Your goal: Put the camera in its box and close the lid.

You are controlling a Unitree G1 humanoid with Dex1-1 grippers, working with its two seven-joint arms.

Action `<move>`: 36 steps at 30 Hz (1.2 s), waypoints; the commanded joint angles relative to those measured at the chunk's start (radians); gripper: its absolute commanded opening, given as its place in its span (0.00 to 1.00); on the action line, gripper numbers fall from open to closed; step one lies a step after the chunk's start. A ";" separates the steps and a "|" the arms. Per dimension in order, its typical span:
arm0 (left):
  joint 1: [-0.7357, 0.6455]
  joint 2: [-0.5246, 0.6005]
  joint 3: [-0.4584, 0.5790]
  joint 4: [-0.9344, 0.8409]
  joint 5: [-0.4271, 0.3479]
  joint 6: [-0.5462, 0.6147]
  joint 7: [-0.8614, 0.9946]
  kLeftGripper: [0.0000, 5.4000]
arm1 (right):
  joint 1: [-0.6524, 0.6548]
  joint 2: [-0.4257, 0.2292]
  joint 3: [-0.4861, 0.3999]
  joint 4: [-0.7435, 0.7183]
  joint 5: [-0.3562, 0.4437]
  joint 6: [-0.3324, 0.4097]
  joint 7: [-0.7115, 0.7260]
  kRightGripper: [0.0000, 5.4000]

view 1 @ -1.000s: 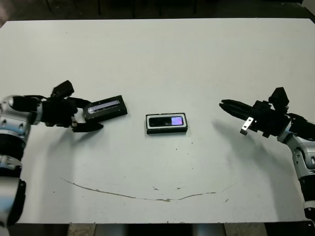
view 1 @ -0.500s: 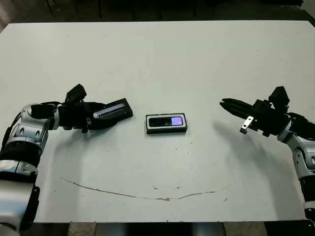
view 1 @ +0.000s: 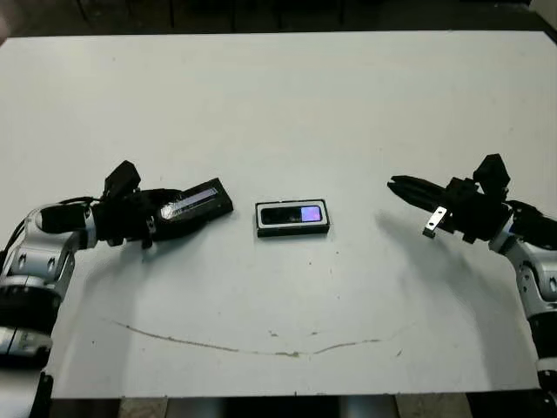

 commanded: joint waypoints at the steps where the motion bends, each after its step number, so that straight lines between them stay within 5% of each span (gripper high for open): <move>1: -0.007 0.021 0.001 -0.033 -0.010 0.061 0.003 0.53 | 0.011 0.003 0.005 0.009 0.001 0.007 0.005 0.00; 5: -0.054 0.003 -0.039 -0.010 0.001 0.067 -0.036 0.53 | 0.012 0.018 -0.010 0.013 0.028 0.006 0.007 0.00; 18: -0.186 -0.106 -0.173 0.135 0.063 0.047 -0.064 0.53 | 0.048 0.031 -0.066 -0.105 0.128 0.186 -0.087 0.00; 36: -0.277 -0.201 -0.213 0.359 0.110 -0.023 -0.172 0.53 | 0.048 0.020 -0.067 -0.115 0.130 0.197 -0.071 0.00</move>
